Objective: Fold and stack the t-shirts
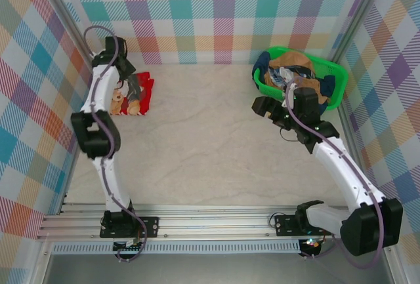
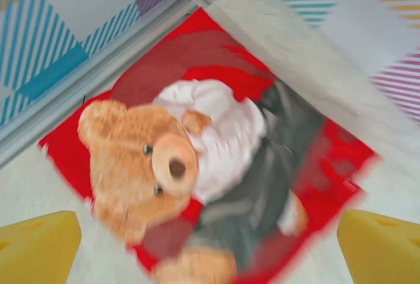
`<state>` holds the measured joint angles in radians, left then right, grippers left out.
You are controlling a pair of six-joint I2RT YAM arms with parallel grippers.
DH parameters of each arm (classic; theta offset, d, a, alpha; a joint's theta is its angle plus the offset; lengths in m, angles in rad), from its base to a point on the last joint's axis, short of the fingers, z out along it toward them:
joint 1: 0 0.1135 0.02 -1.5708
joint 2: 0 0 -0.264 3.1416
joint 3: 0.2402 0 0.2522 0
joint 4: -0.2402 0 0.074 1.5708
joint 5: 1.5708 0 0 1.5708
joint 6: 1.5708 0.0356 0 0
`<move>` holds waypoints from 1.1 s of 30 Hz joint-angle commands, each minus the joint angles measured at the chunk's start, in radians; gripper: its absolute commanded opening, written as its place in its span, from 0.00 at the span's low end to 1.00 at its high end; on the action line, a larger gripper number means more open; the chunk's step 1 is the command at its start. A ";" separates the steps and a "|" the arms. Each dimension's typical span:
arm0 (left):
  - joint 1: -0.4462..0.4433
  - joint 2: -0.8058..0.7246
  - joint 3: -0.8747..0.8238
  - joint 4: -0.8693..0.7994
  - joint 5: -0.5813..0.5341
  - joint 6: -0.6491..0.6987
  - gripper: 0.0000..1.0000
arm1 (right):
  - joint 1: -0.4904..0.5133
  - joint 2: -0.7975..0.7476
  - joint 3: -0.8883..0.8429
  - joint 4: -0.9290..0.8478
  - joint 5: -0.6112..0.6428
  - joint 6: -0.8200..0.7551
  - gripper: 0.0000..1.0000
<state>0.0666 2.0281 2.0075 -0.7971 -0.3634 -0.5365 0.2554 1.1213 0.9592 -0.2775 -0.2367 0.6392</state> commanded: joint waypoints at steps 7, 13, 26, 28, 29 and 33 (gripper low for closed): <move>-0.001 -0.676 -0.659 0.280 0.179 -0.049 1.00 | -0.005 -0.043 0.216 -0.261 0.237 -0.116 1.00; -0.087 -1.006 -0.948 0.147 -0.123 -0.072 1.00 | -0.005 -0.135 0.198 -0.371 0.434 -0.134 1.00; -0.174 -1.279 -1.595 0.711 0.030 0.342 1.00 | -0.044 -0.331 -0.467 0.187 0.796 -0.513 1.00; -0.175 -1.188 -1.616 0.803 0.032 0.357 1.00 | -0.080 -0.245 -0.494 0.254 0.748 -0.510 1.00; -0.175 -1.138 -1.626 0.863 0.038 0.375 1.00 | -0.085 -0.185 -0.499 0.291 0.744 -0.514 1.00; -0.162 -0.931 -1.655 1.127 0.017 0.390 1.00 | -0.116 -0.023 -0.539 0.533 0.691 -0.561 1.00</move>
<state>-0.0998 1.0164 0.3698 0.0479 -0.3515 -0.1852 0.1574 1.0378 0.4397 0.0051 0.4820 0.1402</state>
